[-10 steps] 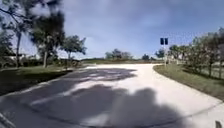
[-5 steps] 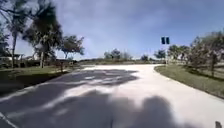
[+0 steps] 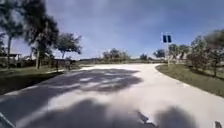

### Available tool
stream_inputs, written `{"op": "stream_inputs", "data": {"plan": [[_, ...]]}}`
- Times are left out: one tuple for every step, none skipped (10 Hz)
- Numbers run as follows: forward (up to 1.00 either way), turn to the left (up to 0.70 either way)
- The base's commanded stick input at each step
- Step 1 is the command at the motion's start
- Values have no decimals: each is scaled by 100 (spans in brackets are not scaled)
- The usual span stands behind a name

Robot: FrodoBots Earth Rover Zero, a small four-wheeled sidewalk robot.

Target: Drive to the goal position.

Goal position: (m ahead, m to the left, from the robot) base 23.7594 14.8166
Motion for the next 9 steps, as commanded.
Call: {"op": "stream_inputs", "data": {"plan": [[85, 0], [85, 0], [85, 0], [85, 0], [85, 0], [85, 0], [85, 0], [85, 0], [85, 0]]}}
